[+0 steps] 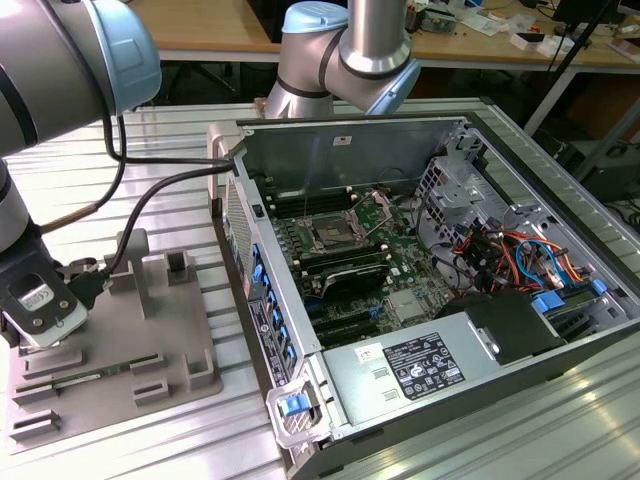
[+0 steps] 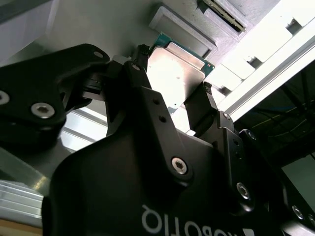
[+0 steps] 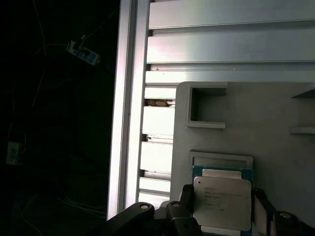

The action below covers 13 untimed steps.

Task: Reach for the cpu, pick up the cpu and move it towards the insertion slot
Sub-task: 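Pick up the cpu and move it towards the insertion slot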

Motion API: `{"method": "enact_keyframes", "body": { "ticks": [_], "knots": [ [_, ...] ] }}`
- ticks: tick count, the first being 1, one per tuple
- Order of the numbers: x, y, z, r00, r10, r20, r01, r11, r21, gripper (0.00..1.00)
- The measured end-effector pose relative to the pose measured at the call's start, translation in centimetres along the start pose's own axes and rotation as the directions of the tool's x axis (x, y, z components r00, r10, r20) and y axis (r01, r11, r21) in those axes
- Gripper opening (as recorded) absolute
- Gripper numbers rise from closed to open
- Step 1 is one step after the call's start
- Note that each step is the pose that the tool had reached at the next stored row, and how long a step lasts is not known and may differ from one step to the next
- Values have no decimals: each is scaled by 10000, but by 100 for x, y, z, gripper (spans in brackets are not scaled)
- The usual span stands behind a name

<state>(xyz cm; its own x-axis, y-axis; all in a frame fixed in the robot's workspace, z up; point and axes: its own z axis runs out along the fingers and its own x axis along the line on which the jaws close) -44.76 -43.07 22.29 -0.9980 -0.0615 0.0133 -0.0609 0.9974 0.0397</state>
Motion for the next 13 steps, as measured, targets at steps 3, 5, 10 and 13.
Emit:
{"method": "enact_keyframes", "body": {
  "ticks": [3,5,10,13],
  "knots": [
    [0,0,-17,10000,-1,1,1,10000,-1,55],
    [0,1,-28,10000,0,2,0,10000,-8,55],
    [0,1,-35,10000,0,0,0,10000,-7,55],
    [0,1,-41,10000,0,-2,0,10000,-6,55]
  ]
}}
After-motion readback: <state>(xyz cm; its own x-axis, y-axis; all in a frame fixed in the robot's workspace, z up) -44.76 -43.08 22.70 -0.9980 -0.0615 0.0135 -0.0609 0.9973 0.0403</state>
